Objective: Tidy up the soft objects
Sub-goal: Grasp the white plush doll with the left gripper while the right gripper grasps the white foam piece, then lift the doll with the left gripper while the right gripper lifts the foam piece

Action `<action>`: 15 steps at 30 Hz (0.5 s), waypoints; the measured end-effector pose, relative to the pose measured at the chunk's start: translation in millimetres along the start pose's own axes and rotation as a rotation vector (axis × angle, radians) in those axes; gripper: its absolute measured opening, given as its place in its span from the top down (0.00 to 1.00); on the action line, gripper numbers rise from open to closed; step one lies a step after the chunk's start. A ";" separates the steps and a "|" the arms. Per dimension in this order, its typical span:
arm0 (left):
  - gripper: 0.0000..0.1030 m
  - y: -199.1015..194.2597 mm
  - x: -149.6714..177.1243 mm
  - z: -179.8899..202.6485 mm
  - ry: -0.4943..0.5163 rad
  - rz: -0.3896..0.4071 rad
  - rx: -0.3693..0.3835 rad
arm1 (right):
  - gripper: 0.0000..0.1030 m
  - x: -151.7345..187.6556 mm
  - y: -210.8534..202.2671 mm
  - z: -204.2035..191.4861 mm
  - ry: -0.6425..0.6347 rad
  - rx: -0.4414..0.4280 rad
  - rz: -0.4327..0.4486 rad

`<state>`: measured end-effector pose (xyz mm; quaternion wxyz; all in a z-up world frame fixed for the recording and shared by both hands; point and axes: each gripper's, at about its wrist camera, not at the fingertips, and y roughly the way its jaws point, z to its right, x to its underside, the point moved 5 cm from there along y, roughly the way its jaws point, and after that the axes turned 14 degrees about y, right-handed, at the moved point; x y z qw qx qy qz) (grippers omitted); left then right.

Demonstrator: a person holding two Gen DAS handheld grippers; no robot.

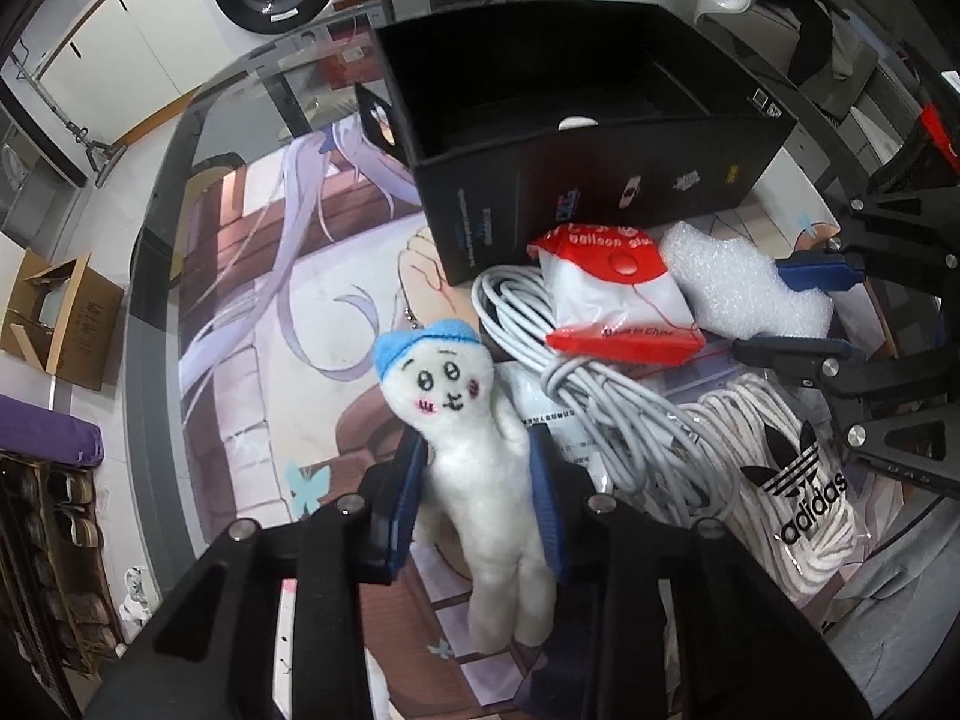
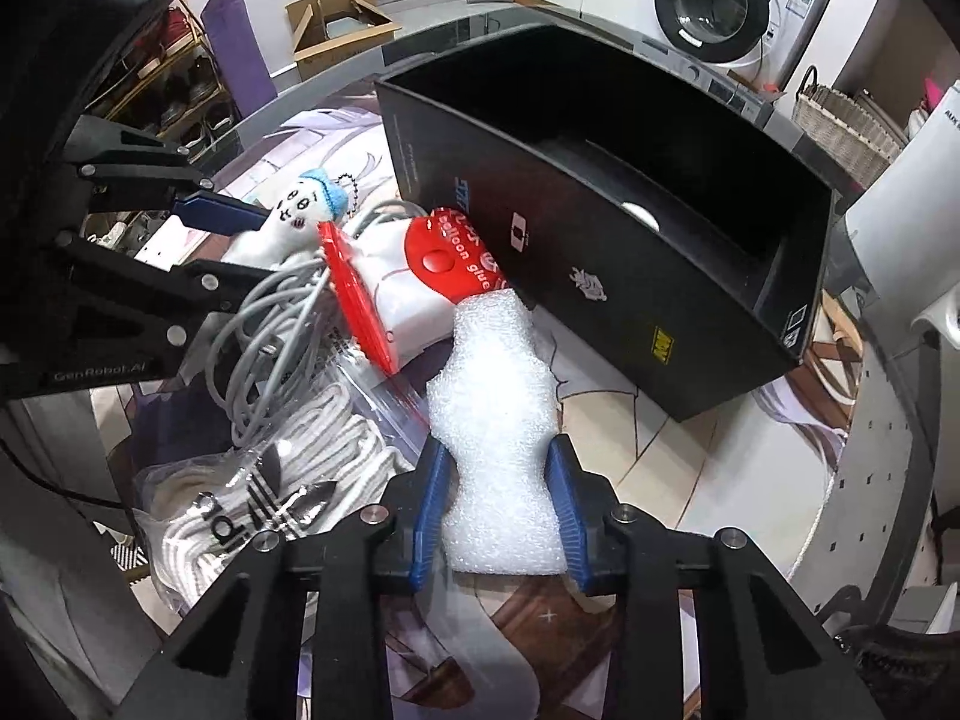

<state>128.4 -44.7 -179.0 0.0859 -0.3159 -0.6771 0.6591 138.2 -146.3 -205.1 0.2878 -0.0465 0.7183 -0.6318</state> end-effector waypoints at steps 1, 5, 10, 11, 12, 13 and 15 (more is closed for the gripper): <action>0.69 -3.1 0.8 1.2 0.002 0.008 0.000 | 0.69 -0.5 -1.3 1.5 0.000 -0.003 0.002; 0.69 -15.1 0.3 1.9 0.010 0.042 -0.016 | 0.69 -1.4 -11.7 1.1 -0.002 -0.006 0.024; 0.69 -32.9 1.4 -0.2 -0.002 0.097 -0.028 | 0.70 -4.2 -30.6 0.3 0.008 -0.010 0.078; 0.69 -38.8 1.6 -0.4 -0.003 0.122 -0.037 | 0.70 -4.7 -35.8 1.1 0.014 -0.010 0.099; 0.69 -43.3 1.6 0.1 -0.001 0.142 -0.045 | 0.70 -4.5 -41.0 0.2 0.019 -0.010 0.121; 0.69 -49.7 1.2 0.2 0.002 0.168 -0.059 | 0.70 -5.4 -47.2 0.1 0.024 -0.012 0.145; 0.69 -63.6 -0.6 -1.1 0.000 0.227 -0.080 | 0.70 -8.5 -60.1 0.0 0.035 -0.014 0.200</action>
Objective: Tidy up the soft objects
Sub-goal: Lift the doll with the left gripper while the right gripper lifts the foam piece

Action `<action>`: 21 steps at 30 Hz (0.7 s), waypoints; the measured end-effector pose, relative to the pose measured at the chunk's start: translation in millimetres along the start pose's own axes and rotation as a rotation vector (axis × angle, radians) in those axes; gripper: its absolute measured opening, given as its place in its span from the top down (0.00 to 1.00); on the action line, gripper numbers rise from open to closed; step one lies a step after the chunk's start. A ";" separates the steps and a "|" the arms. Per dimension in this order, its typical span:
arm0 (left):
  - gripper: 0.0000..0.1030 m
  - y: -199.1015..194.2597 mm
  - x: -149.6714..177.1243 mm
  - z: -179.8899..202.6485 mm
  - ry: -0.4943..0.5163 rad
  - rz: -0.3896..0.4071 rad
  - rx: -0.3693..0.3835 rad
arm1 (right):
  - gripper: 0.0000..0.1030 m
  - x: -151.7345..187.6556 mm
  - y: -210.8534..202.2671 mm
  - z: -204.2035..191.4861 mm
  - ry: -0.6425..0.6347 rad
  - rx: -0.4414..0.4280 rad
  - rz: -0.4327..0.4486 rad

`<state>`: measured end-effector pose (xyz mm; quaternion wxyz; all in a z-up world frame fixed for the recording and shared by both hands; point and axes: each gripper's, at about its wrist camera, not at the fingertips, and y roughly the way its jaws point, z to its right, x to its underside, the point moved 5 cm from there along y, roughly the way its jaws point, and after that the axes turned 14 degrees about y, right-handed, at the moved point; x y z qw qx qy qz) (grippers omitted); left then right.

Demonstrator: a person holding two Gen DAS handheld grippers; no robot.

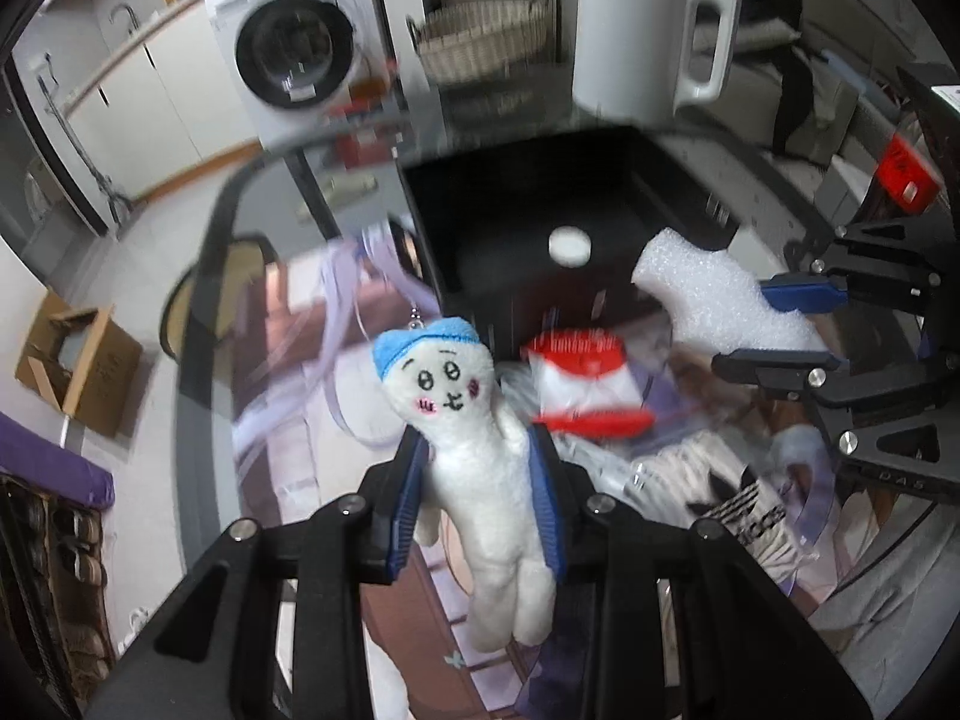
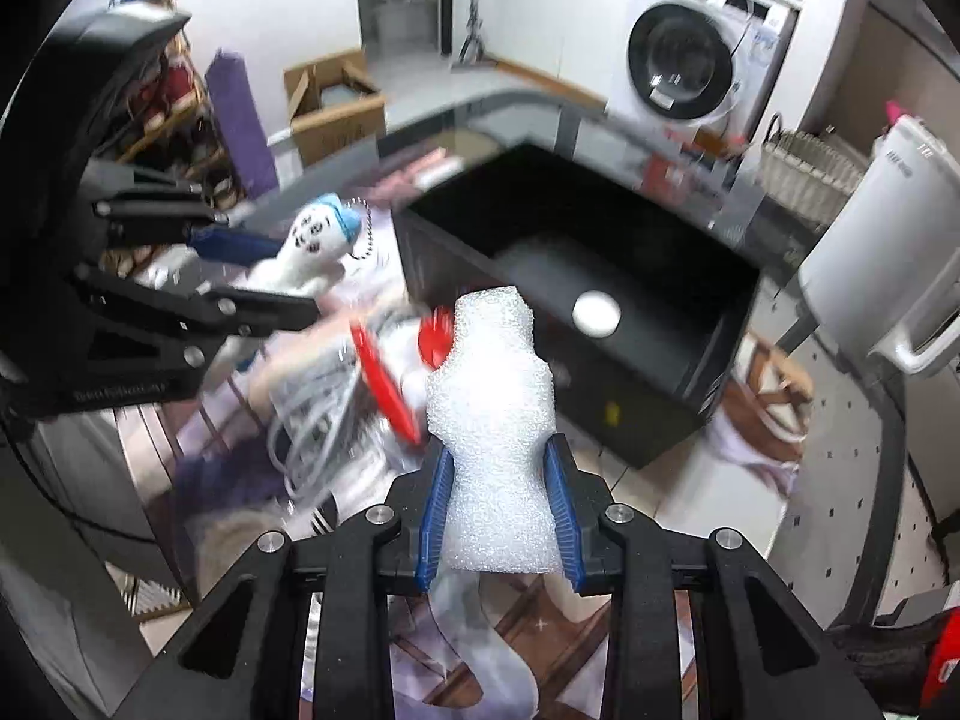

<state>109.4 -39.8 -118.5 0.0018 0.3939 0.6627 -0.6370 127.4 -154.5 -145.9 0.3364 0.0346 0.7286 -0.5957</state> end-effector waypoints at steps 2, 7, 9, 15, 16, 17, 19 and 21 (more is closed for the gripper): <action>0.69 -12.5 -6.9 -5.5 -0.017 0.062 -0.005 | 0.70 -4.8 -12.7 -2.3 0.004 0.010 0.060; 0.69 -46.5 -14.9 -20.4 -0.065 0.213 -0.059 | 0.70 -20.4 -48.0 -9.4 0.039 -0.002 0.222; 0.69 -57.3 -19.2 -24.8 -0.071 0.261 -0.086 | 0.70 -31.0 -62.3 -14.6 0.042 0.003 0.293; 0.69 -94.3 -28.9 -31.6 -0.098 0.404 -0.142 | 0.70 -40.1 -119.6 -21.4 0.071 0.025 0.568; 0.69 -102.3 -29.9 -33.0 -0.109 0.438 -0.153 | 0.70 -39.2 -127.1 -23.9 0.065 0.035 0.608; 0.69 -108.4 -31.1 -33.1 -0.116 0.463 -0.160 | 0.70 -38.3 -136.0 -26.4 0.059 0.049 0.648; 0.69 -121.6 -31.5 -33.0 -0.121 0.516 -0.178 | 0.70 -36.0 -151.5 -30.3 0.066 0.047 0.710; 0.69 -133.7 -32.6 -32.5 -0.116 0.560 -0.207 | 0.70 -33.2 -161.7 -32.2 0.081 0.034 0.738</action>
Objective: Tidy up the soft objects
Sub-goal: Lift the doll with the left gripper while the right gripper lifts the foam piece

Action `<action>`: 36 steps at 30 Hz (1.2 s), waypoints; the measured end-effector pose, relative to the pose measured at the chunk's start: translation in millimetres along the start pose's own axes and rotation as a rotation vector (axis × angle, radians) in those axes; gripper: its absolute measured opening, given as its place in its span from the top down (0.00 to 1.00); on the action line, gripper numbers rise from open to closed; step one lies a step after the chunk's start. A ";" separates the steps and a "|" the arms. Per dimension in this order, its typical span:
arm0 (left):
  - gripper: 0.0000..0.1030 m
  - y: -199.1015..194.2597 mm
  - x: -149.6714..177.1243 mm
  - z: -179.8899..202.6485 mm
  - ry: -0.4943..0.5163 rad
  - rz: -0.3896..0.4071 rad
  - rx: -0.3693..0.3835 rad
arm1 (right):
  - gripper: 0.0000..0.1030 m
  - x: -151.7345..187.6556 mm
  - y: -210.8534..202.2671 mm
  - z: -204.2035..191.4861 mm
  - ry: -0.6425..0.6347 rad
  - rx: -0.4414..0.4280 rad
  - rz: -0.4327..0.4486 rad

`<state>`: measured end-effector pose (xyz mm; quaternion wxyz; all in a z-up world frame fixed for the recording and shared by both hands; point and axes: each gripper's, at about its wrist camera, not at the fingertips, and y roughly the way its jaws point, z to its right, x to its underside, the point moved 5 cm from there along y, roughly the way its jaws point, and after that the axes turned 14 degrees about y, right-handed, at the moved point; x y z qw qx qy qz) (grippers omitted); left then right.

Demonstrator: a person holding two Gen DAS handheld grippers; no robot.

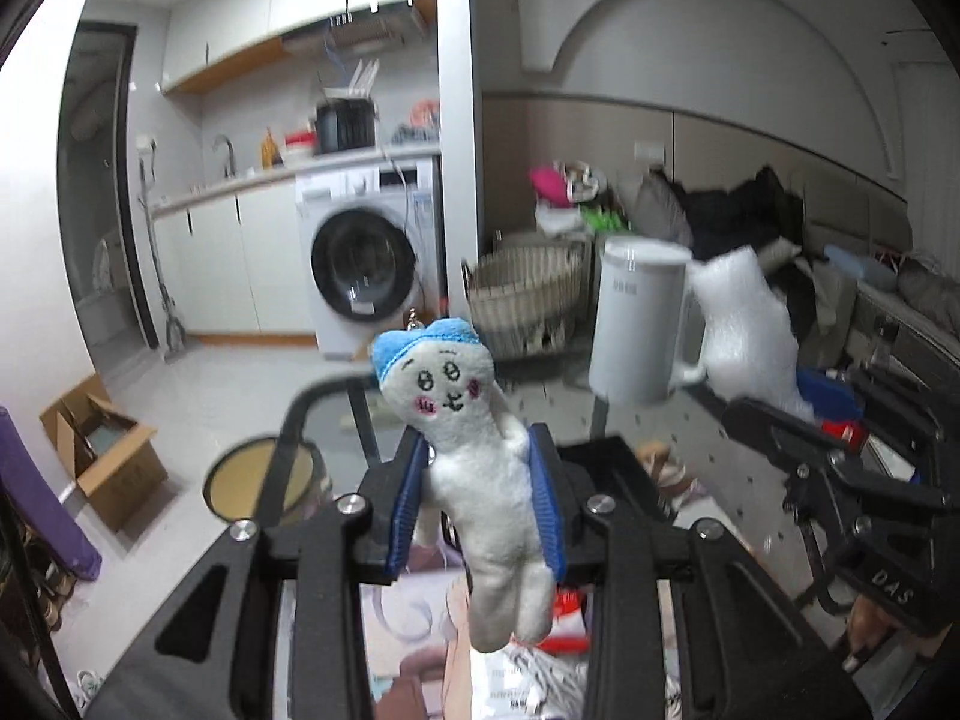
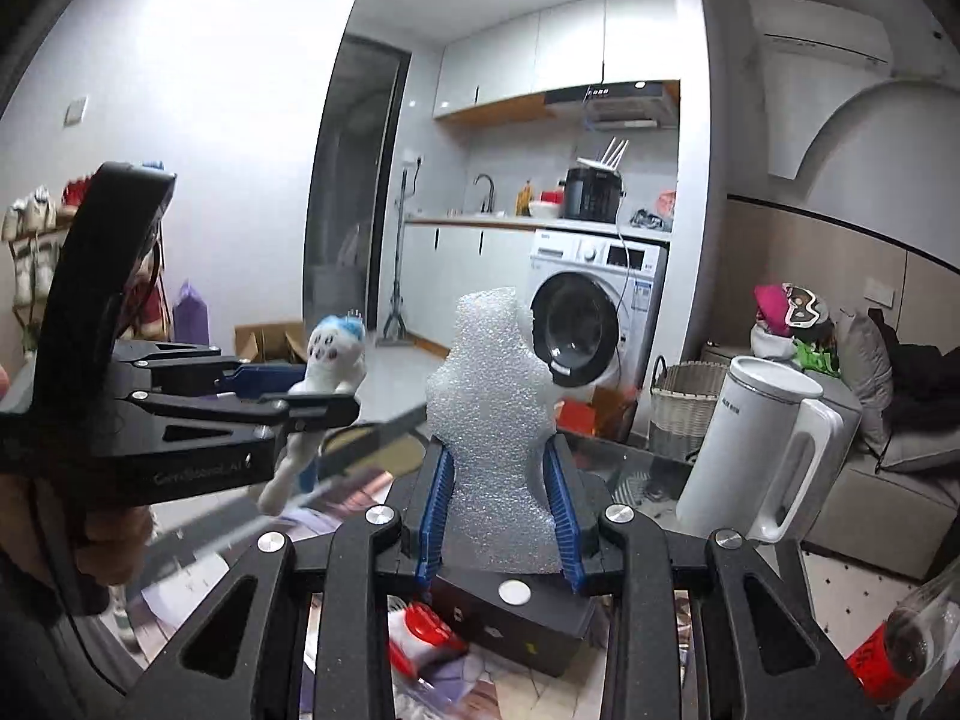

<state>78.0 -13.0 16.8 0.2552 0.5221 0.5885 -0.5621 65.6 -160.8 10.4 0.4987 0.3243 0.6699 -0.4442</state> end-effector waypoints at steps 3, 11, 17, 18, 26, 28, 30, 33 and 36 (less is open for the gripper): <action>0.69 -12.7 -7.5 -1.6 0.003 0.059 -0.034 | 0.70 -4.7 -14.5 -0.2 0.013 0.000 0.063; 0.69 -37.4 -14.9 -5.1 -0.029 0.164 -0.066 | 0.70 -14.4 -41.9 -11.0 -0.024 0.002 0.187; 0.69 -36.4 -17.7 -0.9 -0.031 0.161 -0.056 | 0.70 -15.4 -36.1 -6.1 0.003 -0.001 0.169; 0.69 -36.1 -18.5 -0.6 -0.031 0.161 -0.058 | 0.70 -16.1 -30.7 -1.4 0.006 -0.001 0.168; 0.69 -26.5 -24.0 -1.1 -0.043 0.158 -0.050 | 0.70 -20.5 -20.2 9.5 0.024 0.008 0.174; 0.69 -22.1 -27.3 -4.3 -0.054 0.159 -0.051 | 0.70 -23.7 -17.4 10.4 0.033 0.012 0.176; 0.69 -17.2 -30.5 -7.8 -0.072 0.159 -0.054 | 0.70 -27.3 -15.6 11.0 0.037 0.023 0.191; 0.69 -11.5 -37.6 -10.2 -0.079 0.159 -0.080 | 0.70 -32.1 -10.0 13.8 0.055 0.033 0.199; 0.69 -8.3 -44.6 -8.5 -0.068 0.157 -0.105 | 0.70 -37.8 -2.9 15.6 0.083 0.028 0.172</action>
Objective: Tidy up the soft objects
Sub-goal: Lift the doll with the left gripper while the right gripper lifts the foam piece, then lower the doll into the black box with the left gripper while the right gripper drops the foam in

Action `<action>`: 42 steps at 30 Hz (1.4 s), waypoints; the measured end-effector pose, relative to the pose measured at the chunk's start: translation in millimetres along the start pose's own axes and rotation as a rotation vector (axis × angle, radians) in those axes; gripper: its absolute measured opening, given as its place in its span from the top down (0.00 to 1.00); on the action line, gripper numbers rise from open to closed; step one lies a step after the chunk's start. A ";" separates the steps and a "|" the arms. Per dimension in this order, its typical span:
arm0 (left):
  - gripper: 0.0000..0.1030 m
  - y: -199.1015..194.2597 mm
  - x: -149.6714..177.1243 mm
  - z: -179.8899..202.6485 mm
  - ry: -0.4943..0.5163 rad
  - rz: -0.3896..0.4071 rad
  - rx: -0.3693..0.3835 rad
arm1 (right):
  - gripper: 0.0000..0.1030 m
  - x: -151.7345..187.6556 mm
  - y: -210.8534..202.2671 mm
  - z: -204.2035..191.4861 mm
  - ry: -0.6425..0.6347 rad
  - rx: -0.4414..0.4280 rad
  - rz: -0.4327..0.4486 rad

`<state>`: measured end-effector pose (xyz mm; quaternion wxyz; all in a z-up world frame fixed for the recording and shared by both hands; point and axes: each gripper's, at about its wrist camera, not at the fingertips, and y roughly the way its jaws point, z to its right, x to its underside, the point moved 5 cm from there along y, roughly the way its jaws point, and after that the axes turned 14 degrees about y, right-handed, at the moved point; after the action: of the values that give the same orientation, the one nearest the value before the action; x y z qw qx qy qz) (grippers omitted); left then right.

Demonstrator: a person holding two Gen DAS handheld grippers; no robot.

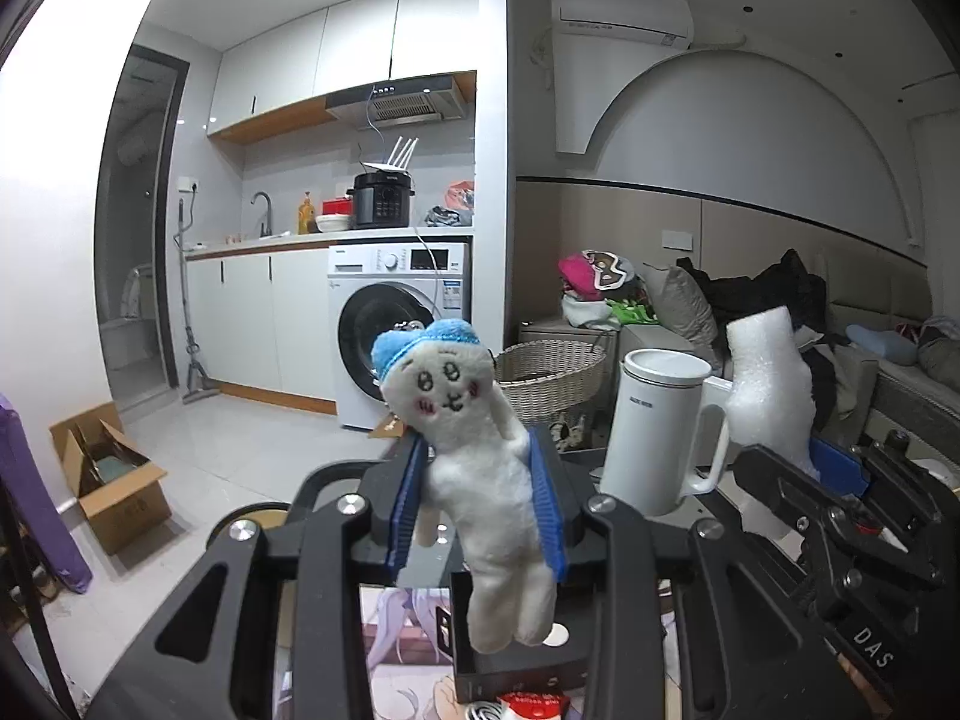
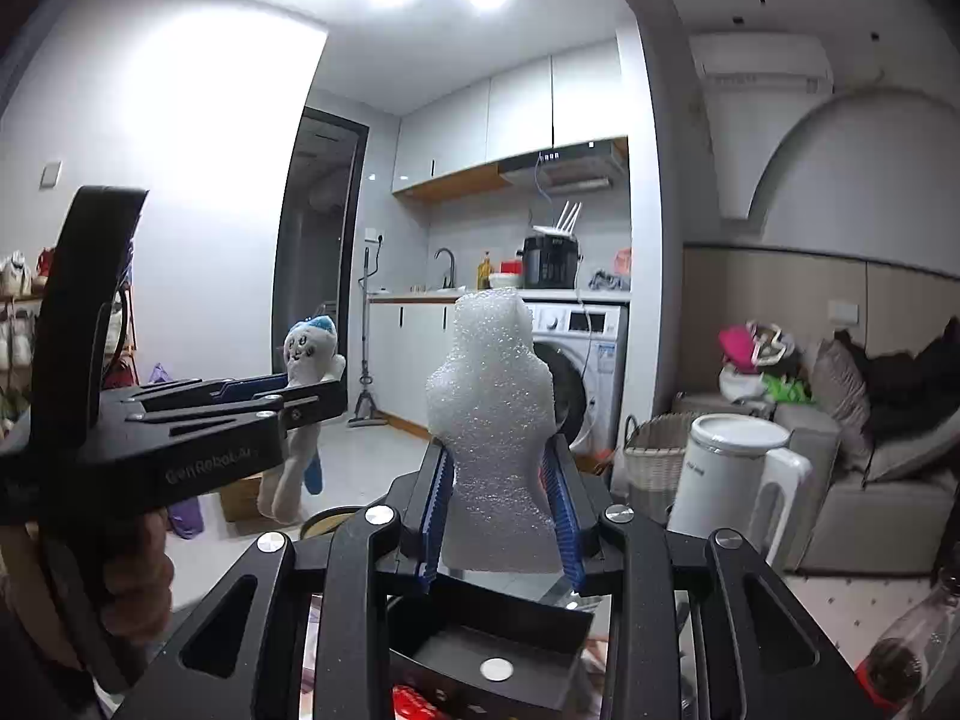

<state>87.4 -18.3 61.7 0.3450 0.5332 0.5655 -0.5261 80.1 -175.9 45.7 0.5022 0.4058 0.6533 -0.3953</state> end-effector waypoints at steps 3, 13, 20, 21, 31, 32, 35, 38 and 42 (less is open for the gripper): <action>0.69 -0.7 -2.7 0.9 -0.013 0.001 -0.011 | 0.70 -3.5 1.7 -2.3 -0.011 0.015 0.005; 0.69 14.7 4.7 -7.0 -0.060 -0.011 -0.026 | 0.70 3.4 2.8 -9.3 -0.058 0.029 0.027; 0.69 35.6 4.3 1.4 -0.074 -0.033 -0.011 | 0.70 1.9 19.7 -3.9 -0.028 0.039 0.007; 0.69 37.8 4.4 2.7 -0.074 -0.035 -0.013 | 0.70 1.5 21.9 -3.1 -0.028 0.043 0.009; 0.69 78.8 19.3 0.1 -0.114 -0.144 0.049 | 0.70 12.2 60.8 10.2 -0.021 0.092 -0.102; 0.69 87.8 24.5 1.1 -0.109 -0.175 0.054 | 0.70 14.8 66.7 14.0 -0.006 0.101 -0.128; 0.69 110.7 40.4 7.3 -0.072 -0.259 0.027 | 0.70 26.7 87.6 25.7 0.027 0.117 -0.233; 0.69 132.1 57.6 16.3 -0.070 -0.343 0.061 | 0.70 49.0 111.8 38.1 0.048 0.151 -0.360; 0.69 163.6 82.6 38.0 -0.092 -0.502 0.198 | 0.70 81.4 137.5 55.5 0.105 0.172 -0.529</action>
<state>223.1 -55.1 -62.0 0.1753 0.3832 0.6095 -0.6715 212.7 -167.1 -59.0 0.3109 0.2821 0.7256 -0.5452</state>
